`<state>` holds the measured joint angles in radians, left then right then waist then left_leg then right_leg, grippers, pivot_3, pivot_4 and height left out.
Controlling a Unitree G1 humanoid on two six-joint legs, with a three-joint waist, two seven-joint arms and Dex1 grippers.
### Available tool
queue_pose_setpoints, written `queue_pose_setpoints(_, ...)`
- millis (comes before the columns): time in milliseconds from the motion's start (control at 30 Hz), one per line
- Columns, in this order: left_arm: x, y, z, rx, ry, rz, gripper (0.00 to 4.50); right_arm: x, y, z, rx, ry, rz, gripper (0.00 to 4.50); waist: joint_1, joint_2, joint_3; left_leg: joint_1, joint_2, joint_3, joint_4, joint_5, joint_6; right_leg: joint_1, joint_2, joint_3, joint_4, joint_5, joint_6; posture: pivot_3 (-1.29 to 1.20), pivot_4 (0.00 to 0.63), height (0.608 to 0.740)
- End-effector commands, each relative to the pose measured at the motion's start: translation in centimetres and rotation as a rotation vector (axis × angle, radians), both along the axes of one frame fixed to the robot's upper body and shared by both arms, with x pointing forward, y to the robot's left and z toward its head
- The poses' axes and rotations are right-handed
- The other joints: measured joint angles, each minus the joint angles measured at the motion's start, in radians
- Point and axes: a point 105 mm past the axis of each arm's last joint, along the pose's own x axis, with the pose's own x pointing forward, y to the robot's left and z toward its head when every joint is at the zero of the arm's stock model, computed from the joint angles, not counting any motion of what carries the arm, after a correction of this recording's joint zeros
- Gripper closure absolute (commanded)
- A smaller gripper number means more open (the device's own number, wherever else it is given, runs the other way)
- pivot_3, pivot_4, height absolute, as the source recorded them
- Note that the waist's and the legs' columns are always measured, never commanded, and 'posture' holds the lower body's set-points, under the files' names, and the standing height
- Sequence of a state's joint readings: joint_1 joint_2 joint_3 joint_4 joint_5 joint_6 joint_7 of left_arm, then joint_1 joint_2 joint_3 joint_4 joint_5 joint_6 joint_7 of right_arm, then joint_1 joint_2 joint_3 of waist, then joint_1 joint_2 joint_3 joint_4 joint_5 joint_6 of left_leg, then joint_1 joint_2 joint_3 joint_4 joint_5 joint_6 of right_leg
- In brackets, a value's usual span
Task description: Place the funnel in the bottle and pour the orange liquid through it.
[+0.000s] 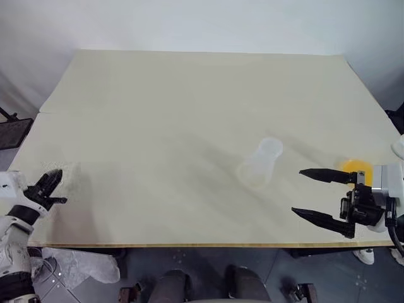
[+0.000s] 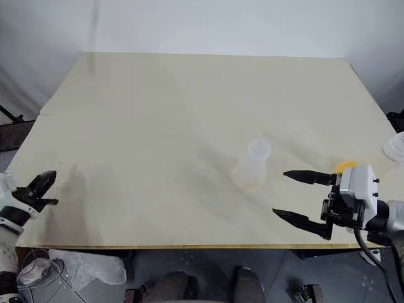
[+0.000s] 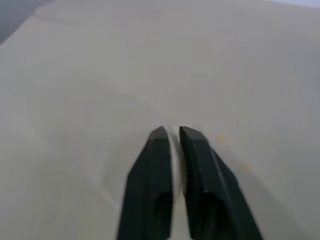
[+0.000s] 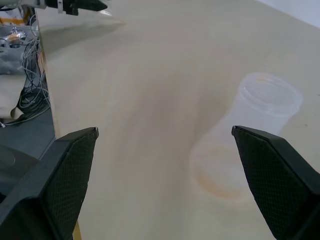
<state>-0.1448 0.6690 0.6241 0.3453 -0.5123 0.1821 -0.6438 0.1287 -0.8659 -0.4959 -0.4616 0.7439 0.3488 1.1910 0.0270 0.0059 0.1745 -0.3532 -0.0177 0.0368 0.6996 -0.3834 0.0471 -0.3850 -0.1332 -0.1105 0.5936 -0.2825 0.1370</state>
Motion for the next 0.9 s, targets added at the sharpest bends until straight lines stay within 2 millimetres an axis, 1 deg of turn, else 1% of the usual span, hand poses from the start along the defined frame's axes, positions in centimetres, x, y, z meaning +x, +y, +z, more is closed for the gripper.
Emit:
queue_pose_setpoints(33,1.2,-2.2,4.1,0.065,-0.097,-0.129,4.45,0.1,0.2,0.4,0.007,-0.029,0.013,0.00,0.000,0.000,0.000,0.000,0.000,0.000,0.000,0.000,0.000,0.000,0.000,0.000,0.000,0.000,0.000,0.00,0.150,0.740)
queue_pose_setpoints(100,2.5,-4.9,6.5,0.108,-0.134,-0.265,4.45,0.1,0.4,0.3,0.011,-0.029,0.022,0.00,0.002,0.000,0.000,0.000,-0.001,0.000,0.000,0.000,0.000,0.000,0.000,0.000,0.000,0.000,0.000,0.00,0.150,0.740)
queue_pose_setpoints(133,2.8,-5.8,7.2,0.122,-0.142,-0.310,4.45,0.2,0.4,0.3,0.012,-0.029,0.024,0.00,0.002,0.000,0.000,0.000,-0.001,-0.001,0.000,0.000,0.000,0.000,0.000,-0.001,0.000,0.000,0.000,0.00,0.150,0.740)
queue_pose_setpoints(167,3.1,-6.5,7.7,0.133,-0.146,-0.345,4.45,0.2,0.4,0.3,0.013,-0.029,0.026,0.00,0.000,0.000,0.000,0.000,-0.001,-0.001,0.000,0.000,0.000,0.000,0.000,-0.003,0.000,0.000,0.000,0.00,0.150,0.740)
queue_pose_setpoints(267,3.9,-9.4,9.2,0.180,-0.156,-0.497,4.45,0.2,0.6,0.2,0.019,-0.030,0.036,0.00,-0.003,0.000,0.000,0.000,-0.002,0.000,0.000,0.000,0.001,0.000,0.000,-0.005,0.001,0.000,0.000,0.00,0.150,0.740)
queue_pose_setpoints(300,4.1,-10.0,9.5,0.190,-0.157,-0.530,4.45,0.2,0.6,0.2,0.020,-0.030,0.039,0.00,-0.003,0.000,0.000,0.000,-0.002,0.000,0.000,0.000,0.001,0.000,0.000,-0.006,0.001,0.000,0.000,0.00,0.150,0.740)
queue_pose_setpoints(400,5.5,-16.0,11.9,0.261,-0.204,-0.816,4.45,-0.1,1.0,-0.1,0.018,-0.033,0.057,0.00,0.004,-0.002,0.001,-0.001,-0.002,0.001,0.000,0.000,0.001,0.000,0.002,-0.008,0.000,0.000,0.000,0.00,0.150,0.740)
queue_pose_setpoints(433,5.7,-17.5,12.4,0.282,-0.214,-0.895,4.45,-0.2,1.1,-0.1,0.018,-0.036,0.060,0.00,0.009,-0.002,0.001,-0.002,-0.002,0.000,0.002,0.001,0.001,0.000,0.002,-0.009,0.001,0.000,0.001,0.00,0.150,0.740)
queue_pose_setpoints(467,5.9,-18.6,12.7,0.297,-0.220,-0.954,4.45,-0.3,1.1,-0.1,0.019,-0.038,0.061,0.00,0.013,-0.002,0.001,-0.003,-0.002,0.000,0.003,0.001,0.002,0.000,0.001,-0.009,0.001,0.000,0.001,0.00,0.150,0.740)
queue_pose_setpoints(567,6.3,-20.9,13.3,0.323,-0.241,-1.070,4.45,-0.3,1.3,-0.1,0.023,-0.048,0.059,0.00,0.010,-0.002,0.001,-0.001,-0.003,0.002,0.003,0.001,0.002,0.001,0.001,-0.009,-0.001,0.001,0.002,0.00,0.150,0.740)
queue_pose_setpoints(633,6.5,-23.2,14.0,0.340,-0.271,-1.176,4.45,-0.4,1.4,0.0,0.027,-0.058,0.050,0.00,0.007,-0.002,0.001,-0.001,-0.003,0.003,0.002,0.001,0.002,0.001,0.001,-0.009,-0.001,0.001,0.002,0.00,0.150,0.740)
queue_pose_setpoints(700,6.4,-25.5,14.8,0.361,-0.301,-1.283,4.45,-0.5,1.4,0.1,0.031,-0.066,0.041,0.00,0.005,-0.003,0.002,-0.002,-0.003,0.003,0.002,0.001,0.002,0.000,0.002,-0.011,-0.001,0.000,0.002,0.00,0.150,0.740)
queue_pose_setpoints(800,6.4,-28.1,15.5,0.391,-0.335,-1.407,4.45,-0.5,1.5,0.1,0.037,-0.077,0.025,0.00,0.008,-0.004,0.002,-0.004,-0.003,0.002,0.003,0.001,0.002,0.000,0.002,-0.012,-0.002,0.000,0.002,0.00,0.150,0.740)
queue_pose_setpoints(900,5.9,-30.6,16.0,0.426,-0.366,-1.537,4.45,-0.8,1.5,0.3,0.049,-0.089,0.010,0.00,0.008,-0.004,0.002,-0.004,-0.003,0.003,0.003,0.001,0.002,0.000,0.002,-0.012,-0.002,0.001,0.003,0.00,0.150,0.740)
